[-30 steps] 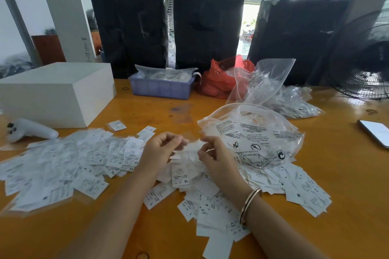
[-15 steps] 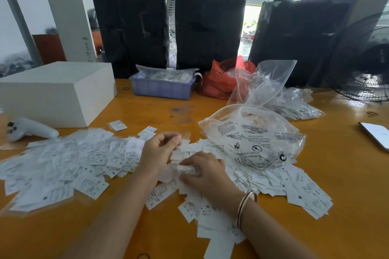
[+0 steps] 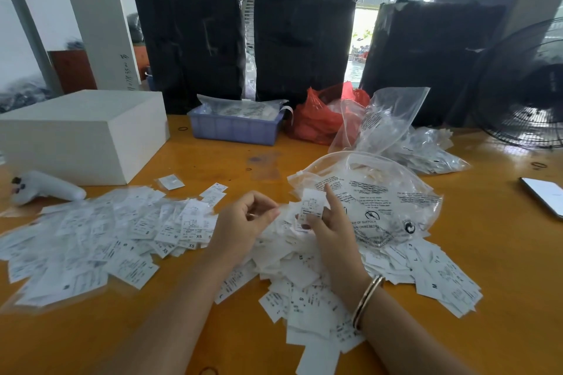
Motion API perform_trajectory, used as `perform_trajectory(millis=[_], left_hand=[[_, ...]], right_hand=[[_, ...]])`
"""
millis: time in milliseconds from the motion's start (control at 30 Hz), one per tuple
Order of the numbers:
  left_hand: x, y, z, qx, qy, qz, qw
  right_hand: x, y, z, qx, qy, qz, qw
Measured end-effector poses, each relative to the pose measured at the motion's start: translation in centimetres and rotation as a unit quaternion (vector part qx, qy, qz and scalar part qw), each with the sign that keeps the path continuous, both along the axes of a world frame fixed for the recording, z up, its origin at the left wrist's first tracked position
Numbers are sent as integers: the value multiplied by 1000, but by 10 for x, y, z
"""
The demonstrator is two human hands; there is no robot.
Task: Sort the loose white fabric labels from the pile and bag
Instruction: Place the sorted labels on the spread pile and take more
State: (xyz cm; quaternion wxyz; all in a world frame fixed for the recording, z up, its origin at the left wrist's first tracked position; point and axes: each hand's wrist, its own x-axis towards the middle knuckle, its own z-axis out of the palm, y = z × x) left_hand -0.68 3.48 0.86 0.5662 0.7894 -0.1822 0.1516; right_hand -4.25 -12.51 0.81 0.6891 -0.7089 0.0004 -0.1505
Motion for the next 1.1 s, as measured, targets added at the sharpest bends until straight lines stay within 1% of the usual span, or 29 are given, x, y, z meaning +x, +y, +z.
perform_trajectory(millis=[100,200,333,567,700,800,933,1000,1100], left_hand=[[-2,-2,1,27,-22,-9,999],[-3,-2,2,35,-28,-12,999],[-4,-2,3,34,-48,-25,998],[-6,-4,4,32,-70,-52,996],[-7,-4,5,23,-67,-59,996],[-8,-6,6,21,-62,-61,996],[-9,-8,6,12,-38,-58,998],[-9,-8,7,-6,-13,-69,998],[-8,-7,8,-60,33,-81,994]], right_hand=[[-3,0,5,53,-27,-20,998],[-6,-1,8,107,-25,-19,994],[-7,-1,11,130,-27,-10,991],[-10,1,14,135,-30,32,990],[-12,4,15,105,-15,29,994],[-13,5,16,108,-3,24,994],[-13,6,16,135,-5,24,991],[-15,9,19,117,-10,23,993],[-14,8,20,87,-18,13,996]])
